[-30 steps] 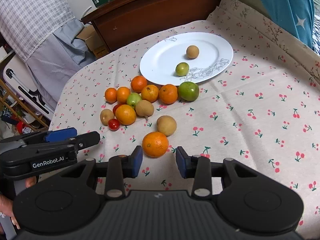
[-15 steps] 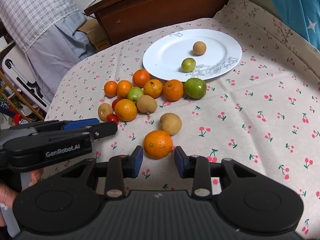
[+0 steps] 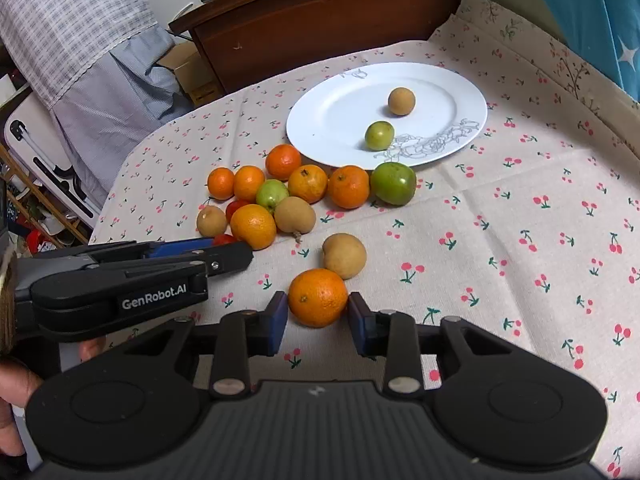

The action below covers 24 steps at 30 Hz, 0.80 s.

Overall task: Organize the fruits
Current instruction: 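Grasp a red cherry tomato with the left tool while the right tool grasps a mandarin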

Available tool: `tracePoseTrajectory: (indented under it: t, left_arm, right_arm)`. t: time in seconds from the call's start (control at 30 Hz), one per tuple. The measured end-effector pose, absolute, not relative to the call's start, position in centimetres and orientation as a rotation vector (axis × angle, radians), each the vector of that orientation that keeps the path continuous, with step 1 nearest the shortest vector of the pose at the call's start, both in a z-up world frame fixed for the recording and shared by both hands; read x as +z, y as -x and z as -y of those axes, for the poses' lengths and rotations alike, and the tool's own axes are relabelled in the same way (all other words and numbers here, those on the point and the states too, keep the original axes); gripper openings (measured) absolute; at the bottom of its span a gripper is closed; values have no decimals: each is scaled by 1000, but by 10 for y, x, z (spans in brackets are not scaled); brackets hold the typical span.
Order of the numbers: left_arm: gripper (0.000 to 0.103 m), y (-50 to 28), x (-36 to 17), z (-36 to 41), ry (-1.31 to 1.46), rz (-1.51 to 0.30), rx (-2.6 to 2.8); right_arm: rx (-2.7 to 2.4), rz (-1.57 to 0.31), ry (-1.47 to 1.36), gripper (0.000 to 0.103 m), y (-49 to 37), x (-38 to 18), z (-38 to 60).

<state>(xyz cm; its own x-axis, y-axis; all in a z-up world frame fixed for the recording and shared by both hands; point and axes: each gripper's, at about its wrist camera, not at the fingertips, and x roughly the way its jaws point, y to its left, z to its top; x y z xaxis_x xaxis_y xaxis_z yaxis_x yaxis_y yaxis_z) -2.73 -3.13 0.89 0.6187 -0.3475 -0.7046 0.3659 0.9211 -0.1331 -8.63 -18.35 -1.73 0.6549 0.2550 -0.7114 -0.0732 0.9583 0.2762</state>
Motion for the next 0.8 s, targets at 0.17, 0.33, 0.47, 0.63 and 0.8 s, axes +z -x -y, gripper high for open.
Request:
tracePoseTrajectory:
  t: [0.17, 0.33, 0.47, 0.63, 0.8]
  left_arm:
    - [23, 31, 12, 29, -28, -800, -398]
    - [23, 37, 18, 28, -36, -788, -392]
    - [23, 43, 26, 26, -28, -777, -395]
    - [23, 48, 40, 27, -15, -740, -398]
    - [23, 48, 52, 30, -5, -707, -407]
  right_arm:
    - [190, -842, -236, 32, 87, -17, 185]
    - [196, -836, -242, 32, 90, -13, 185]
    - [205, -819, -252, 32, 93, -8, 188]
    - [213, -784, -269, 32, 96, 2, 191]
    - [209, -752, -305, 32, 95, 12, 197]
